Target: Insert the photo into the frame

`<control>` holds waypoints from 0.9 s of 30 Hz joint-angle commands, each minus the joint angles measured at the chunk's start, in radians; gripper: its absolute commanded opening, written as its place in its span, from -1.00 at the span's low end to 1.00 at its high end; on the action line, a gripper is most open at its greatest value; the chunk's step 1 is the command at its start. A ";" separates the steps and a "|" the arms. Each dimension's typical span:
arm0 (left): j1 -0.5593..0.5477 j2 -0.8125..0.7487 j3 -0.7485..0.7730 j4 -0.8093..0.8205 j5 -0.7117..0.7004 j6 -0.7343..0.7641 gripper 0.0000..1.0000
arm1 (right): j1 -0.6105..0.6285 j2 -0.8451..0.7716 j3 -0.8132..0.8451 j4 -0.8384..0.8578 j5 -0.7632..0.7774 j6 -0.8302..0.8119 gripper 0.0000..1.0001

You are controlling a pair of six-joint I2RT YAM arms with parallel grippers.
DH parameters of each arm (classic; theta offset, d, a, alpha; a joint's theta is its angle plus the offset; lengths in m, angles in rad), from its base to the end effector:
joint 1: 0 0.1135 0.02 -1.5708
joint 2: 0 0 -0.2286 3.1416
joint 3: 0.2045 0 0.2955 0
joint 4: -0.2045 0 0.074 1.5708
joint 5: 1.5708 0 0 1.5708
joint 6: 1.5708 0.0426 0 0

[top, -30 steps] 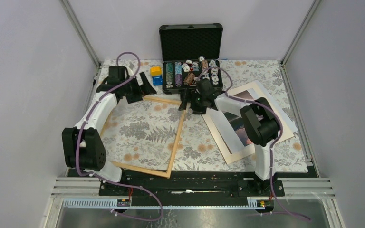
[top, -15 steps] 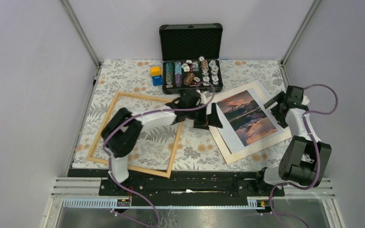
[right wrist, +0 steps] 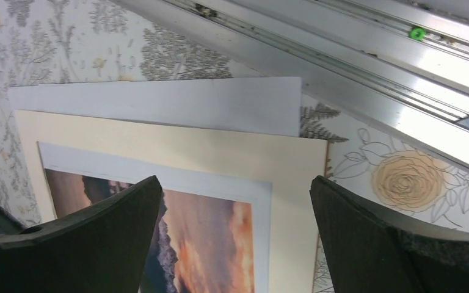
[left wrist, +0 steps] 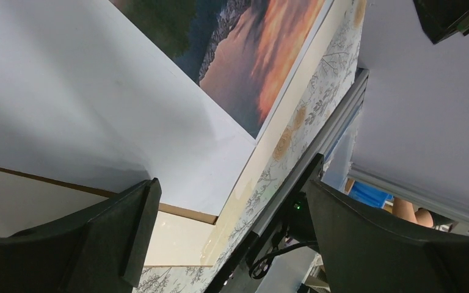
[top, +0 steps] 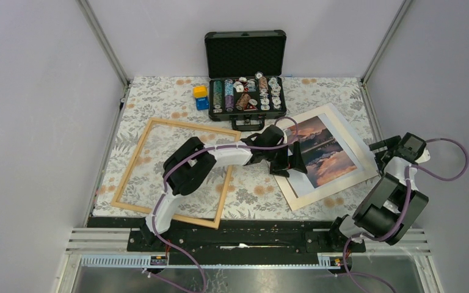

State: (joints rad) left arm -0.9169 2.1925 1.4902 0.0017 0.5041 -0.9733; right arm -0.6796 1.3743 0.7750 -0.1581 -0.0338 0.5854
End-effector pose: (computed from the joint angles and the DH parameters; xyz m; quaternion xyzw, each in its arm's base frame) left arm 0.2865 -0.4077 0.0865 0.0803 0.8808 -0.4633 0.0557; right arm 0.2598 -0.2081 0.1440 0.5375 0.7446 -0.0031 0.3958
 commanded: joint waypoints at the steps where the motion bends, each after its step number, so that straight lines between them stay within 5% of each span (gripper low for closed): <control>1: 0.007 0.001 0.034 -0.084 -0.091 0.027 0.97 | -0.054 0.024 -0.046 0.059 -0.057 0.016 0.99; 16: 0.023 0.043 0.006 -0.140 -0.104 -0.010 0.97 | -0.063 0.047 -0.164 0.135 -0.228 0.039 0.96; 27: 0.024 0.048 0.001 -0.155 -0.110 0.031 0.97 | -0.061 -0.090 -0.233 0.239 -0.613 0.151 0.89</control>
State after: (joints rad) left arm -0.9031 2.1948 1.5127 -0.0669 0.4698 -1.0000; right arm -0.7467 1.3609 0.5537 0.0509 -0.4297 0.6559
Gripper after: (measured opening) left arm 0.987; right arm 0.949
